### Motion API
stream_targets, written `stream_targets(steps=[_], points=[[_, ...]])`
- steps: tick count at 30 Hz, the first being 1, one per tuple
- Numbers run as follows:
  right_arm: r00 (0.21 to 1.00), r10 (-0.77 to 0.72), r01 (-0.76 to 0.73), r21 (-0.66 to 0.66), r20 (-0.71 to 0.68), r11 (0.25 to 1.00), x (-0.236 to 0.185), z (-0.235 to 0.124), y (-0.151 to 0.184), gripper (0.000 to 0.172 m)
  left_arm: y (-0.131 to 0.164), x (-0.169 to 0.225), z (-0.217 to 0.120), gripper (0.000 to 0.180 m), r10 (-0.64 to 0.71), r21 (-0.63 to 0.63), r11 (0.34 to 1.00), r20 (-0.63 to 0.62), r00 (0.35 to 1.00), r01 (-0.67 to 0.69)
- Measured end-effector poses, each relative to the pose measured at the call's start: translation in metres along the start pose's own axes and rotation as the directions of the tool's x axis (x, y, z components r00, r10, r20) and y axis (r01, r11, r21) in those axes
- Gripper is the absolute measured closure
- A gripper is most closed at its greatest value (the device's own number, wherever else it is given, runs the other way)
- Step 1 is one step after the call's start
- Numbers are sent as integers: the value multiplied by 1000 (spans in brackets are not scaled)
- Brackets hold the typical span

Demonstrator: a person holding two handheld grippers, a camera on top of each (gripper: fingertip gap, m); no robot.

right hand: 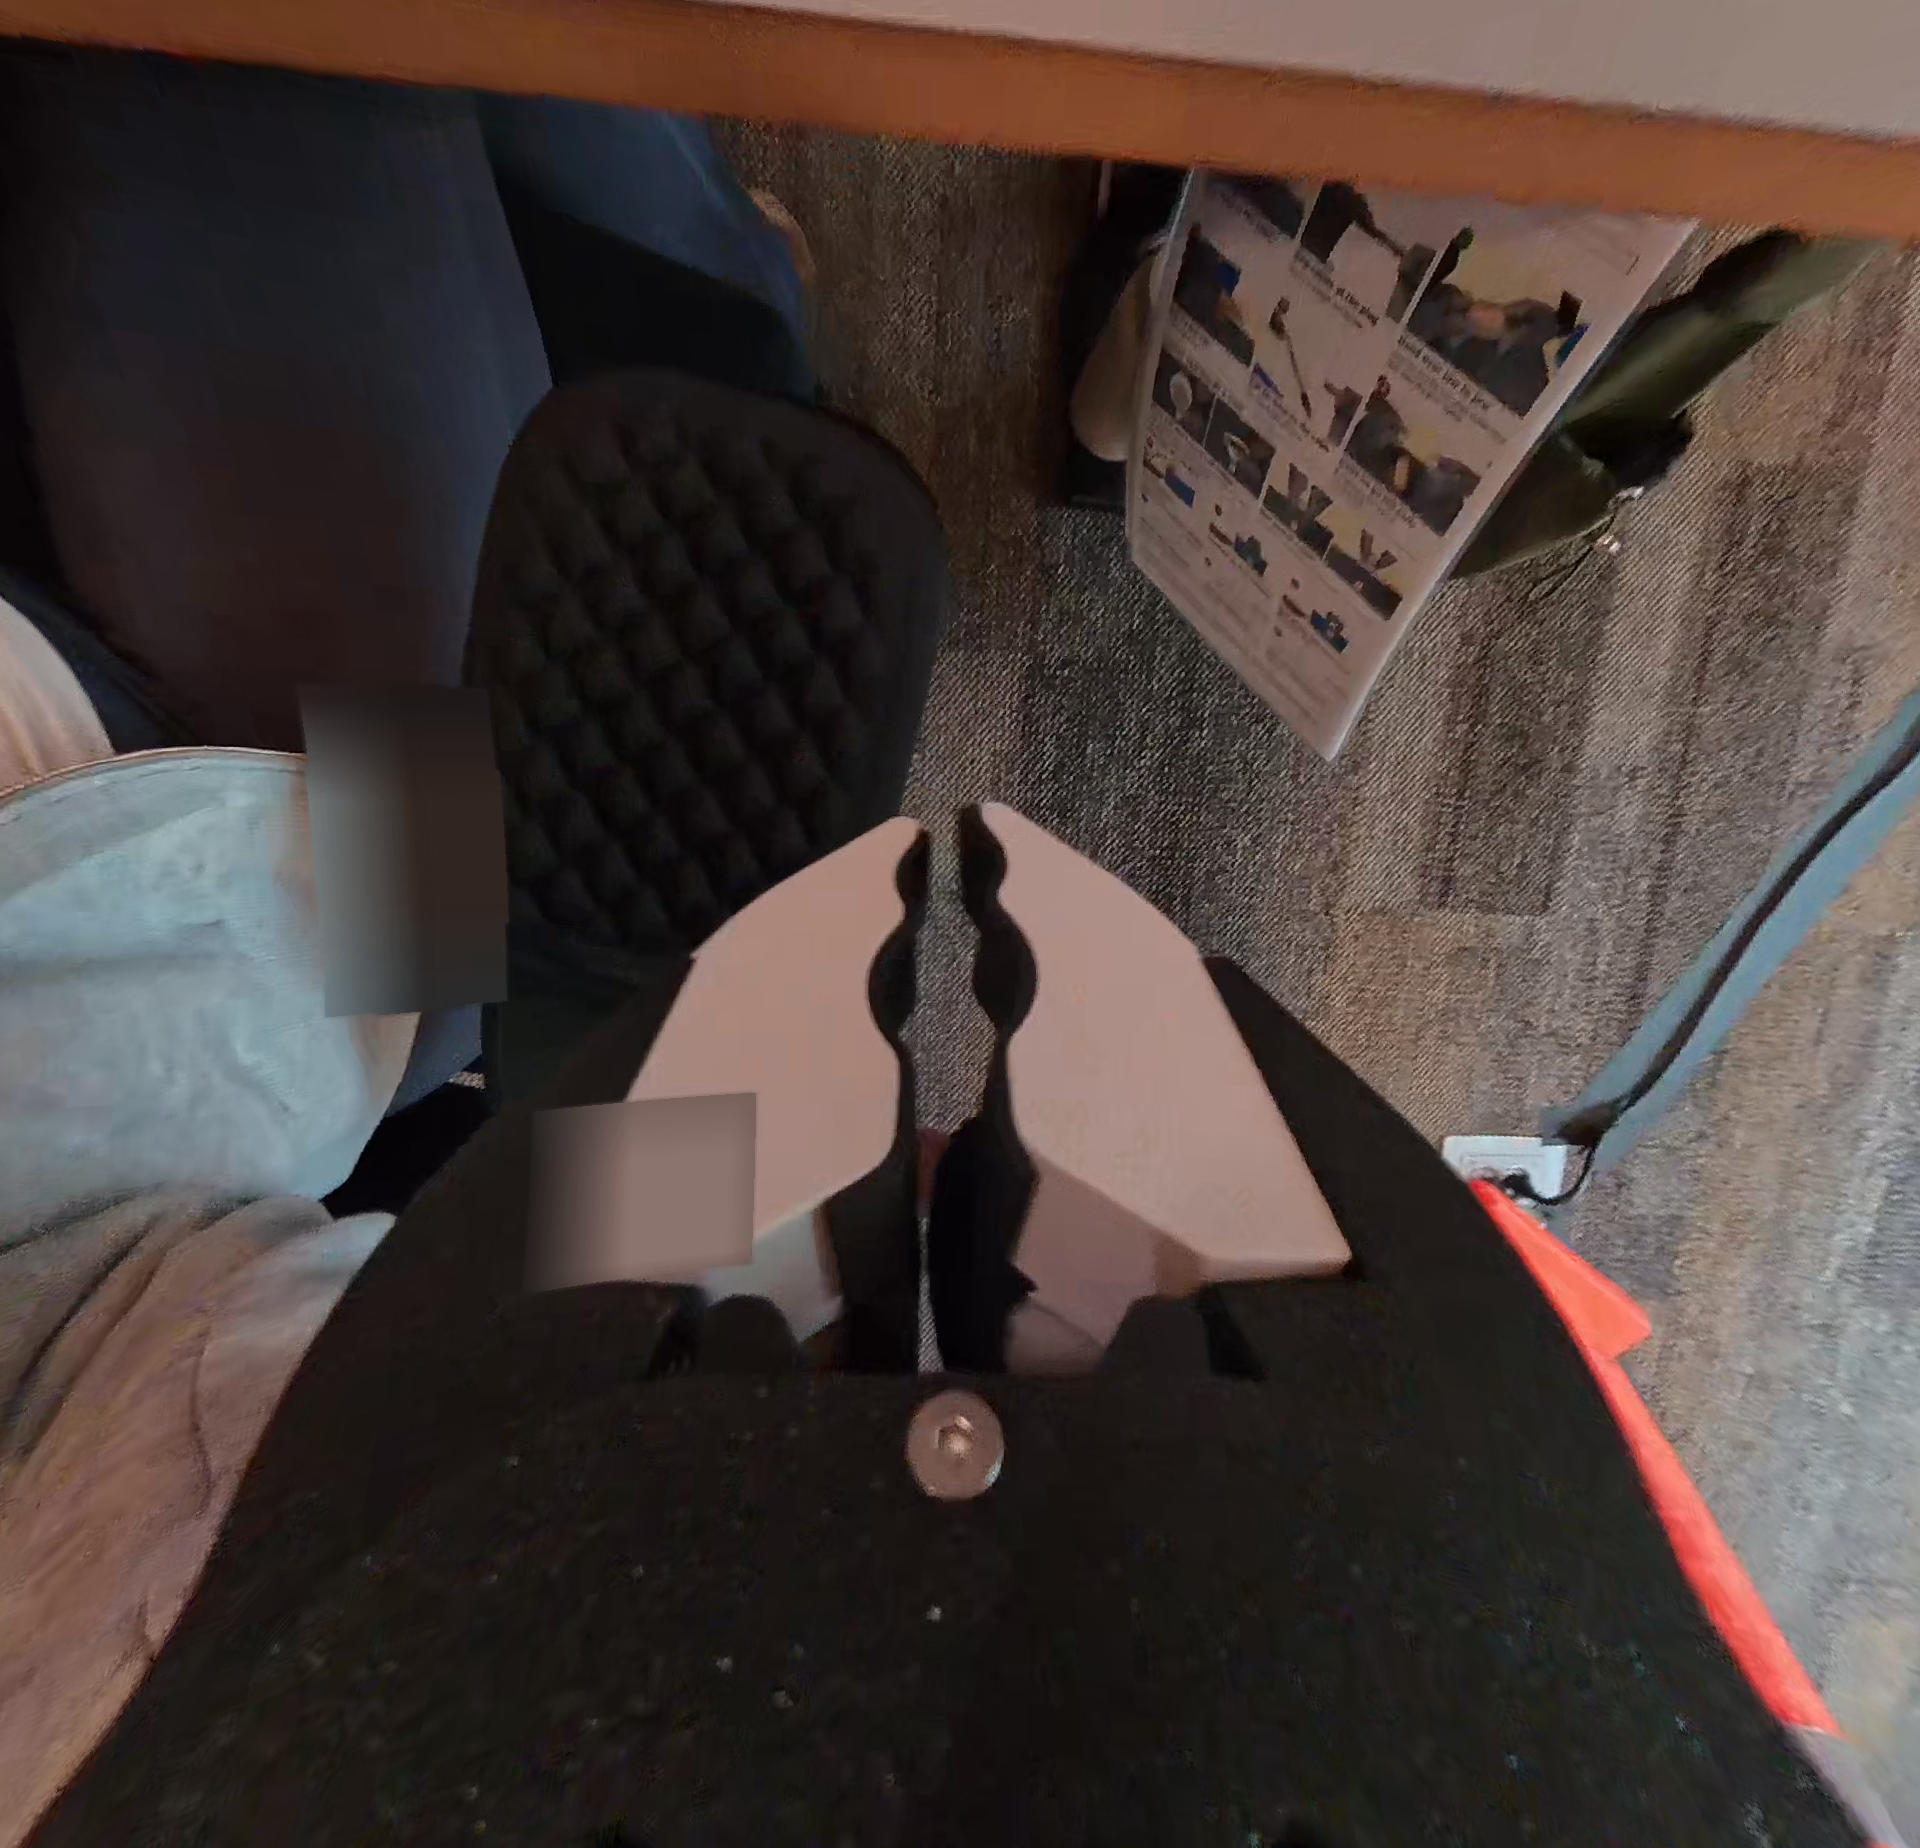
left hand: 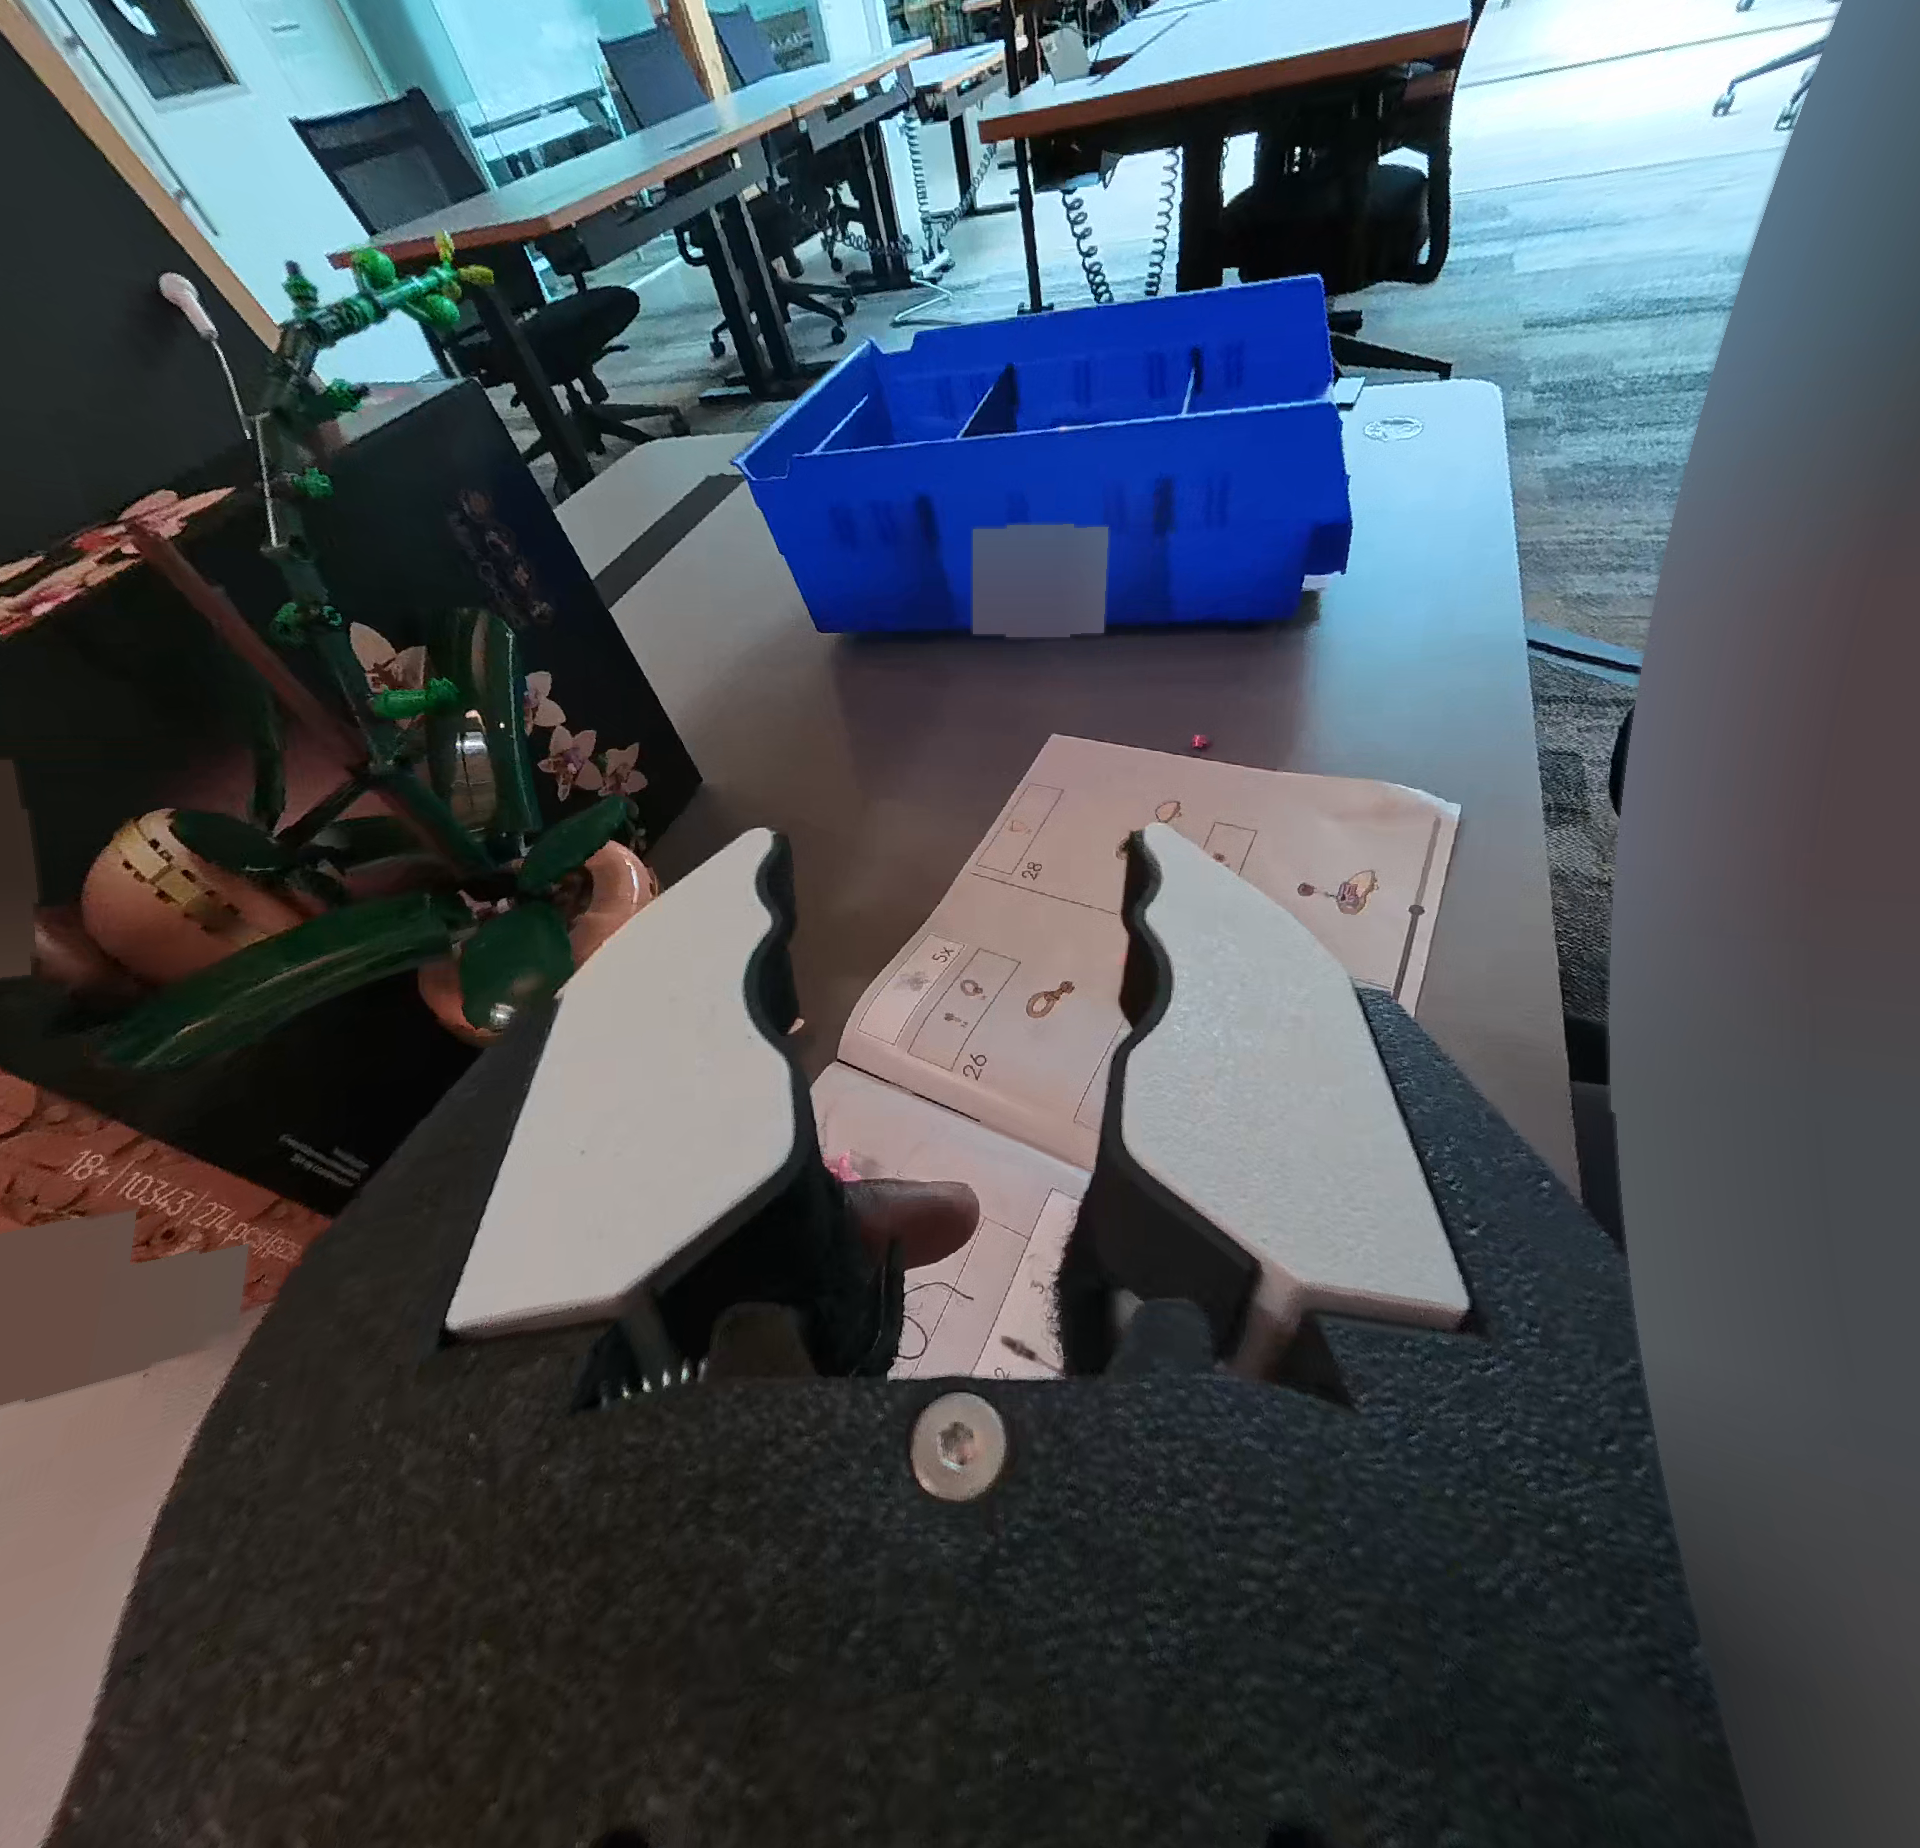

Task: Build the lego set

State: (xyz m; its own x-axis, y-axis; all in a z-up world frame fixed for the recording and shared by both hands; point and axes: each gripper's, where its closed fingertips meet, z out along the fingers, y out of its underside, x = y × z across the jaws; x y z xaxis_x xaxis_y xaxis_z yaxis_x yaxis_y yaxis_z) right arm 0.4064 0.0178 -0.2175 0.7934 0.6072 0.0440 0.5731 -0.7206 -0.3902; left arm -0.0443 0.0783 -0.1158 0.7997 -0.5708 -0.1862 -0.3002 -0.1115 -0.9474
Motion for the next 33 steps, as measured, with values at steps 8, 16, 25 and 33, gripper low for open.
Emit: stream_targets(steps=[8,16,25,33], points=[[974,-191,178,112,119,978,62,26,-28,151,-12,-25,3,113,-94,10,996,106,990,94],[916,-59,18,106,397,994,84,203,52,150,-37,-57,-5,112,-149,104,988,374,915,118],[868,297,-366,108,399,924,-18,471,229,151,-12,-98,-64,114,-236,179,971,664,710,156],[870,366,-391,9,332,921,-48,616,286,154,6,-110,-113,114,-328,262,945,762,558,198]])
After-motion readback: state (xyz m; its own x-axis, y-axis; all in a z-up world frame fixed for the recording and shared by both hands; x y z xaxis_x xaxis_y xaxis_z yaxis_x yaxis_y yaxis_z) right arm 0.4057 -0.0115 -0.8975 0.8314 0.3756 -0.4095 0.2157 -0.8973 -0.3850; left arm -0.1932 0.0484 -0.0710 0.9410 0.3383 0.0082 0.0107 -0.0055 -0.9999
